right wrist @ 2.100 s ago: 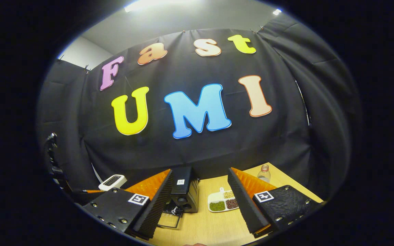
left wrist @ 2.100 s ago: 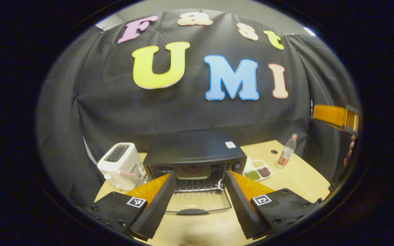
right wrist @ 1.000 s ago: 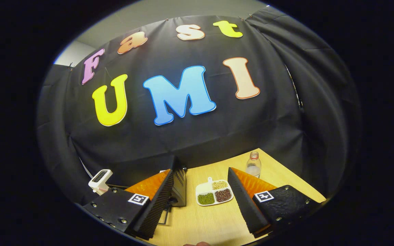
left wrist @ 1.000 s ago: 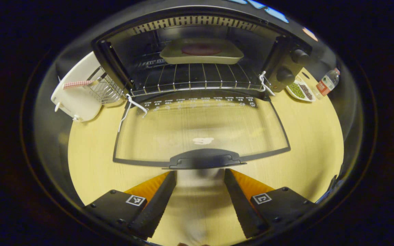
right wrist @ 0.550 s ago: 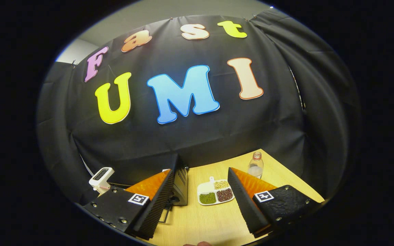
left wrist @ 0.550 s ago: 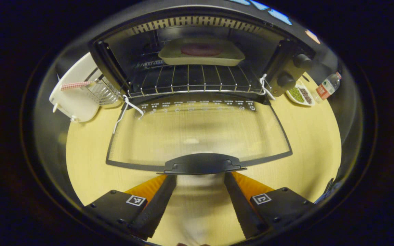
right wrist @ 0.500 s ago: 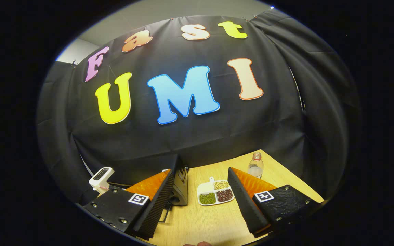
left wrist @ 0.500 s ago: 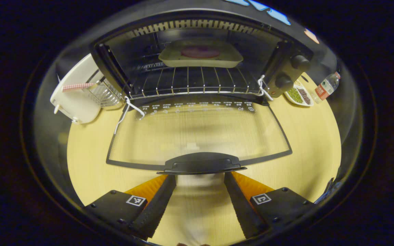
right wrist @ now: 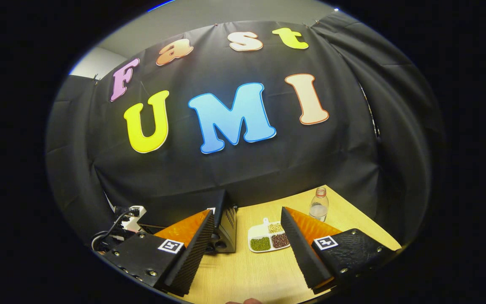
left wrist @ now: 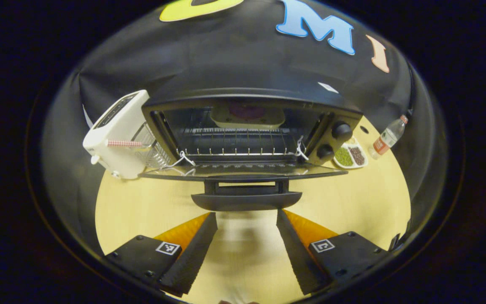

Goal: Open the electric oven with the left hand, put the food in, and close the electric oven.

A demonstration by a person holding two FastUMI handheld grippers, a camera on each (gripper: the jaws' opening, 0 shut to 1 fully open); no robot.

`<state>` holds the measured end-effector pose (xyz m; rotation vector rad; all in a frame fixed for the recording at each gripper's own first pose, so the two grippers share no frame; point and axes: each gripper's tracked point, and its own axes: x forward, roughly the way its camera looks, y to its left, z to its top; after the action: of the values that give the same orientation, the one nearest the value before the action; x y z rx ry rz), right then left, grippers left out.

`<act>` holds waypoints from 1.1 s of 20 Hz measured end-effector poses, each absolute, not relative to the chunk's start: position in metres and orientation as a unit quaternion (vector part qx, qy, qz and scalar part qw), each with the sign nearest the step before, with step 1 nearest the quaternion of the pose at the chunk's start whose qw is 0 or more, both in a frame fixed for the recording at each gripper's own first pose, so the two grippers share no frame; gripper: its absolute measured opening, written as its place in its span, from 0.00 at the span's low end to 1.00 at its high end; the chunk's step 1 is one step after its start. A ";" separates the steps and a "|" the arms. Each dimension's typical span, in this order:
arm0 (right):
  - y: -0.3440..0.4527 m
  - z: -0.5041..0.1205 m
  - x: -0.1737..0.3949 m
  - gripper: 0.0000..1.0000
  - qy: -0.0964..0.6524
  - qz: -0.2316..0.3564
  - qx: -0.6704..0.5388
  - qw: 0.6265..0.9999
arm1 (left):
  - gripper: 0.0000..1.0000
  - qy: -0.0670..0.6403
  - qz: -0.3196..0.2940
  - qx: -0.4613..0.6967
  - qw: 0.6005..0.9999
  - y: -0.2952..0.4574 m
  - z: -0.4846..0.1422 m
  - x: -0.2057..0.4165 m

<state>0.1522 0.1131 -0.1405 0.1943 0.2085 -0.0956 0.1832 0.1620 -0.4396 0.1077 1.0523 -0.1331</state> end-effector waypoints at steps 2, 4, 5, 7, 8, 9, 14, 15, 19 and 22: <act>0.111 -0.138 0.151 0.96 0.100 -0.047 0.091 0.990 | 0.96 0.495 -0.058 0.048 0.866 0.162 -0.435 0.188; 0.106 -0.138 0.150 0.96 0.098 -0.049 0.084 0.990 | 0.97 0.487 -0.051 0.044 0.871 0.162 -0.432 0.195; 0.104 -0.138 0.149 0.97 0.098 -0.050 0.081 0.991 | 0.96 0.482 -0.048 0.042 0.874 0.161 -0.430 0.197; 0.100 -0.140 0.149 0.96 0.099 -0.051 0.077 0.991 | 0.93 0.457 -0.040 0.042 0.887 0.161 -0.420 0.207; 0.098 -0.140 0.150 0.97 0.099 -0.049 0.075 0.991 | 0.96 0.439 -0.037 0.047 0.897 0.162 -0.411 0.212; 0.097 -0.139 0.152 0.97 0.097 -0.047 0.072 0.992 | 1.00 0.415 -0.035 0.053 0.907 0.160 -0.399 0.216; 0.100 -0.121 0.167 0.96 0.076 -0.020 0.055 0.995 | 1.00 0.243 -0.043 0.070 0.967 0.136 -0.293 0.222; 0.103 -0.114 0.169 0.96 0.068 -0.015 0.053 0.996 | 1.00 0.211 -0.037 0.076 0.974 0.133 -0.269 0.218; 0.113 -0.086 0.168 0.96 0.038 0.007 0.038 0.999 | 1.00 0.077 -0.038 0.068 0.994 0.104 -0.169 0.201; 0.118 -0.065 0.156 0.96 0.019 0.008 0.039 0.999 | 1.00 0.058 -0.036 0.064 0.996 0.099 -0.139 0.183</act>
<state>0.1558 0.1179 -0.0654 0.0771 0.0387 0.0166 0.1829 0.0995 -0.1387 0.1284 0.1155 -0.0714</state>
